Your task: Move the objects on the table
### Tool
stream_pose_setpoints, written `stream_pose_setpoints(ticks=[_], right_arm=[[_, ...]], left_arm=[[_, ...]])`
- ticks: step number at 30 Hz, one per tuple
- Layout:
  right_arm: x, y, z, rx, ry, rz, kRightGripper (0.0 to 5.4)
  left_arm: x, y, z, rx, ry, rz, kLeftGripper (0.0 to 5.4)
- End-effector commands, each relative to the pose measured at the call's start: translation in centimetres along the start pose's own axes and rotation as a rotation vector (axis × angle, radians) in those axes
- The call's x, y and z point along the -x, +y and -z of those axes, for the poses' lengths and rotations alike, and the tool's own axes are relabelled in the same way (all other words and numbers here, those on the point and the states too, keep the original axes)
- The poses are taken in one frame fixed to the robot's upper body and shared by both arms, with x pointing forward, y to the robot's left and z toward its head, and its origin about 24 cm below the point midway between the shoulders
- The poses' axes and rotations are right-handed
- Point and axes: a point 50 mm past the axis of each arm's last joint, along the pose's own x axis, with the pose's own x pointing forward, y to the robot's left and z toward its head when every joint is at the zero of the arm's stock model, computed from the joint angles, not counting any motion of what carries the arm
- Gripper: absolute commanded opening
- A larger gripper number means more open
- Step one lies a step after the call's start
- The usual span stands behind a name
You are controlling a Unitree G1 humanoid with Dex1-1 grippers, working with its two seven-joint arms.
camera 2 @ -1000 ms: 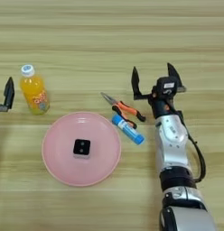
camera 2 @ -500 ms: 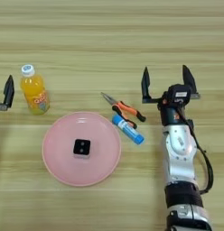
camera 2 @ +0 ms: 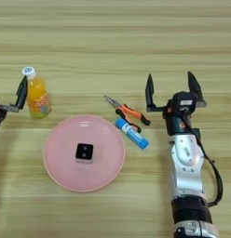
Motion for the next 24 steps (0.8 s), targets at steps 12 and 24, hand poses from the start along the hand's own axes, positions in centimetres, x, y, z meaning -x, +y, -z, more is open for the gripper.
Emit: stream_pose_setpoints(ticks=[12, 24], right_arm=[[-0.4, 0.5, 0.0, 0.01, -0.014, 0.001, 5.36], [-0.3, 0.7, -0.1, 0.015, -0.019, 0.002, 5.36]], left_arm=[[-1.8, -1.9, 0.7, 0.07, 0.077, 0.162, 5.4], [-2.4, -1.4, 2.8, 0.06, 0.253, 0.093, 5.4]])
